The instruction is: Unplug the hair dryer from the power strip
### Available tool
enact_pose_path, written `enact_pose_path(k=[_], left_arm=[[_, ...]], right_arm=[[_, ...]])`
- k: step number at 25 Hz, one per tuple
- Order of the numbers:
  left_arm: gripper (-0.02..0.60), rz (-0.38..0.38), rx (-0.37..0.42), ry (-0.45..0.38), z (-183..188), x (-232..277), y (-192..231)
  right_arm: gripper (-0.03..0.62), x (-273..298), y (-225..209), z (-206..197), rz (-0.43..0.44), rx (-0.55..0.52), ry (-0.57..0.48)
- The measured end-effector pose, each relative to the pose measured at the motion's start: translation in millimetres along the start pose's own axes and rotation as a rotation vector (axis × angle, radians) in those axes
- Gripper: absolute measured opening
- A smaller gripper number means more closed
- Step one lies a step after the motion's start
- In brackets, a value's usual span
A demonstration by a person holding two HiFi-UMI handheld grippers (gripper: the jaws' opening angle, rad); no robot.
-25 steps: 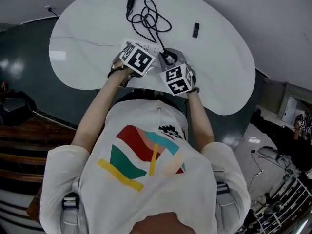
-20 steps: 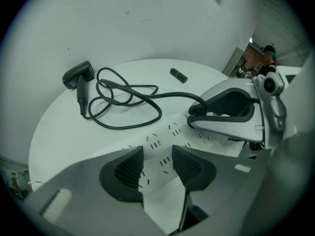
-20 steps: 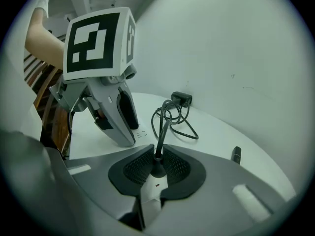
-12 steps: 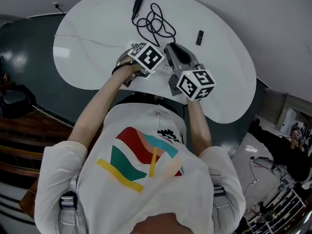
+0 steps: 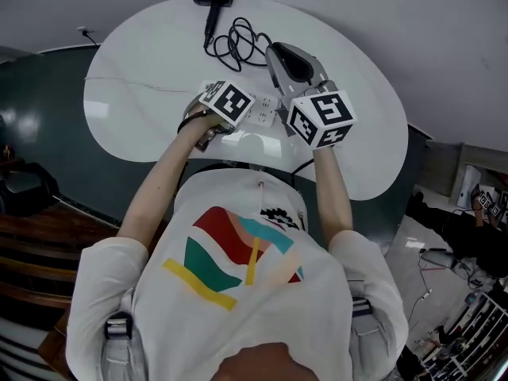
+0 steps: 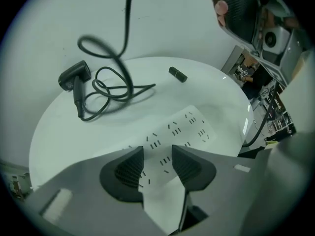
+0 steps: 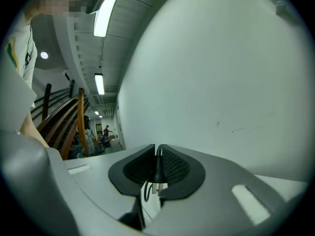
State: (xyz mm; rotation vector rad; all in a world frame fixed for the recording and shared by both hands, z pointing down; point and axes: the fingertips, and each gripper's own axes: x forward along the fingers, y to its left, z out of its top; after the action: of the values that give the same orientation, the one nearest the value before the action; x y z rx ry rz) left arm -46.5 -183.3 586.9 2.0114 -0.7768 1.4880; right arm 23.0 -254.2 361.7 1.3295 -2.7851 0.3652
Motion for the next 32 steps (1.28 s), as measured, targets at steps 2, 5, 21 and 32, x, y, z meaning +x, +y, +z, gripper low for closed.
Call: enact_pose_path(k=[2, 5, 21, 32], left_arm=[[0.181, -0.001, -0.001, 0.002, -1.6, -0.2, 0.3], [0.181, 0.001, -0.006, 0.001, -1.2, -1.2, 1.4], [0.181, -0.003, 0.002, -0.021, 0.1, -0.9, 1.4], [0.179, -0.008, 0.005, -0.021, 0.0, -0.3, 2.6]], right_arm=[[0.060, 0.5, 1.6, 0.3, 0.004, 0.000, 0.005], [0.059, 1.2, 2.5, -3.4, 0.005, -0.023, 0.032], [0.060, -13.3, -21.1, -34.7, -0.103, -0.139, 0.154], [0.057, -42.7, -59.0, -92.9, -0.226, -0.161, 0.315]])
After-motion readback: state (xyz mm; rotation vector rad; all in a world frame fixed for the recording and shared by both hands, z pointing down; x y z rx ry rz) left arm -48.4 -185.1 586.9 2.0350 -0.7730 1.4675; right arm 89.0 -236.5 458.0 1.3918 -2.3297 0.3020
